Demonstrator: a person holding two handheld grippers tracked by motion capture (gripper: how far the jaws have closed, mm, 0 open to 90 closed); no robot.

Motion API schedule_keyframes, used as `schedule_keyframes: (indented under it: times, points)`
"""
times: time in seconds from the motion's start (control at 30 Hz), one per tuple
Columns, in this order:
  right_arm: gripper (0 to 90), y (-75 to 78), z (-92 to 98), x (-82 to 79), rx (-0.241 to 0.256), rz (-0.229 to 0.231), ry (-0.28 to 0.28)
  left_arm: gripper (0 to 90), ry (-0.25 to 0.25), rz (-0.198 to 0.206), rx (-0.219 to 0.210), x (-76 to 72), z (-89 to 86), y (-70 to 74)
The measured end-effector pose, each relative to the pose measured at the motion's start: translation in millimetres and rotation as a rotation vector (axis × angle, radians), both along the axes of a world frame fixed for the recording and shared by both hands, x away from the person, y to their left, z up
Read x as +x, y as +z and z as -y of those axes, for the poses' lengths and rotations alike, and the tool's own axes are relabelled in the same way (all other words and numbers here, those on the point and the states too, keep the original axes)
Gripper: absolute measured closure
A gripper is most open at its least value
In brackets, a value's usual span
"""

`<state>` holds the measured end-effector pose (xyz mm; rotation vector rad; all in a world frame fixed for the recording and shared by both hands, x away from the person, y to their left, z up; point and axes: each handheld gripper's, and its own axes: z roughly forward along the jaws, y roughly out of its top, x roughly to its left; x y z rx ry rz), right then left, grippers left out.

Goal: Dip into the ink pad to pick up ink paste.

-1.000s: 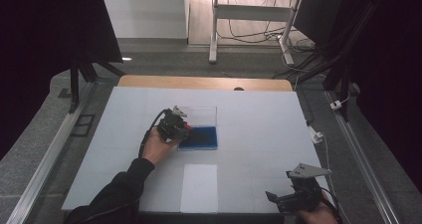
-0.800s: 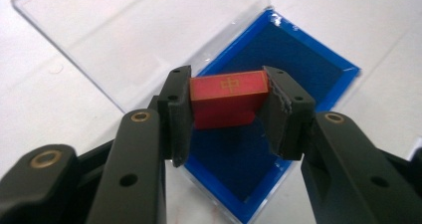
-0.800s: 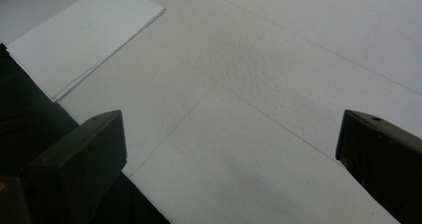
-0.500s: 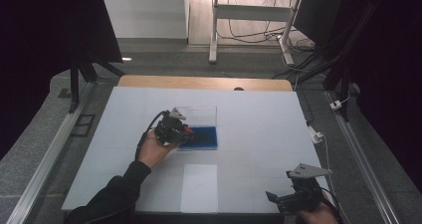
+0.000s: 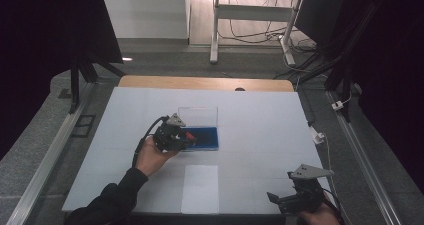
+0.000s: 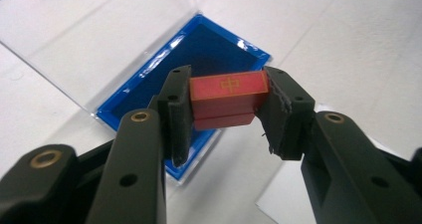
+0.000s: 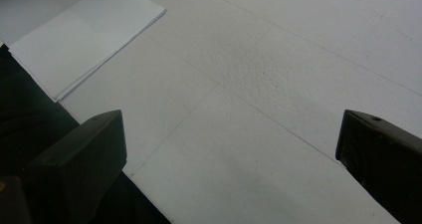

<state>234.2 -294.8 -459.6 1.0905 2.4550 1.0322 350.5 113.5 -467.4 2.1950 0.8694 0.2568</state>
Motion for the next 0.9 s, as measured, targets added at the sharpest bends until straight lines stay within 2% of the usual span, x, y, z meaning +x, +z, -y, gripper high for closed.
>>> schedule_keyframes:
  times: [0.3,0.9]
  points:
    - [0.0,0.0,-0.2,-0.2,-0.002,0.000,0.005,57.8,-0.045,0.004,0.001,-17.0,2.0,5.1]
    - [0.0,0.0,0.0,-0.4,-0.002,0.002,0.005,57.8,-0.075,0.006,-0.028,-43.9,-2.1,10.7]
